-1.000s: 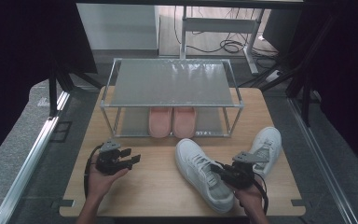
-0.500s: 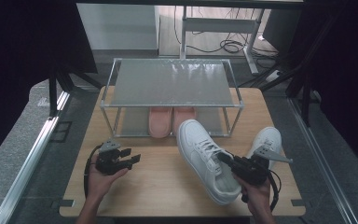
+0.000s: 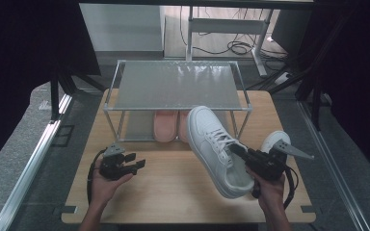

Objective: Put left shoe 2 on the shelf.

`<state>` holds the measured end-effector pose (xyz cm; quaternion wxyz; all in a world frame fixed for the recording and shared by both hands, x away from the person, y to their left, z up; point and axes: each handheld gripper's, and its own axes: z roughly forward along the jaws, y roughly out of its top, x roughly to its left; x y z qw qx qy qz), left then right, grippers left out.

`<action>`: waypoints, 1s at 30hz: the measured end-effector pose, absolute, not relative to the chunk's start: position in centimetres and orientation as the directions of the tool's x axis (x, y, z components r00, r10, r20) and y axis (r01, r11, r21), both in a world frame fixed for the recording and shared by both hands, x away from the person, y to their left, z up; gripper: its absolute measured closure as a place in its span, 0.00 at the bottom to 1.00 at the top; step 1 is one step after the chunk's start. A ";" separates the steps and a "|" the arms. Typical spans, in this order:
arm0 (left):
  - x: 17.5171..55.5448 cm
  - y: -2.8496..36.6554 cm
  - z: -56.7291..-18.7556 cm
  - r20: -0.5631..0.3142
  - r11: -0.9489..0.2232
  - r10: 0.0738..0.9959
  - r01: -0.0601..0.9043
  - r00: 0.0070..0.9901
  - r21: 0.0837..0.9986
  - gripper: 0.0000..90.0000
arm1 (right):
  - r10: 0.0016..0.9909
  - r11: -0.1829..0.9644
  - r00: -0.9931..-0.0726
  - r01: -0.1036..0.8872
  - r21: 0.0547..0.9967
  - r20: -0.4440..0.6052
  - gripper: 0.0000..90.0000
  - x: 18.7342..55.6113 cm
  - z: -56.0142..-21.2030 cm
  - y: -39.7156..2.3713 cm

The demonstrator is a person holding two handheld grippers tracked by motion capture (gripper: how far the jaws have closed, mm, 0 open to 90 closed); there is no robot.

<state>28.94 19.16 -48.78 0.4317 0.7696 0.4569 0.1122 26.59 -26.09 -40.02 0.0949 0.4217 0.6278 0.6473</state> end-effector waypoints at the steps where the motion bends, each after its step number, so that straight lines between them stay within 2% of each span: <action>1: 28.9 19.1 -48.8 -0.222 -0.210 0.800 0.607 0.557 0.767 0.54 | 0.651 -0.195 -0.628 0.403 0.894 0.425 0.90 26.7 -39.7 -26.1; 19: 29.1 19.1 -48.9 -0.228 -0.209 0.795 0.607 0.562 0.767 0.53 | 0.650 -0.263 -0.631 0.334 0.905 0.423 0.90 32.1 -34.1 -24.4; 25: 29.1 19.1 -48.9 -0.233 -0.207 0.791 0.606 0.566 0.768 0.53 | 0.685 -0.222 -0.622 0.318 0.922 0.379 0.90 35.1 -32.1 -22.1; 30: 29.2 19.3 -48.9 -0.235 -0.204 0.790 0.604 0.567 0.770 0.53 | 0.691 -0.207 -0.611 0.344 0.916 0.386 0.90 38.2 -31.4 -20.1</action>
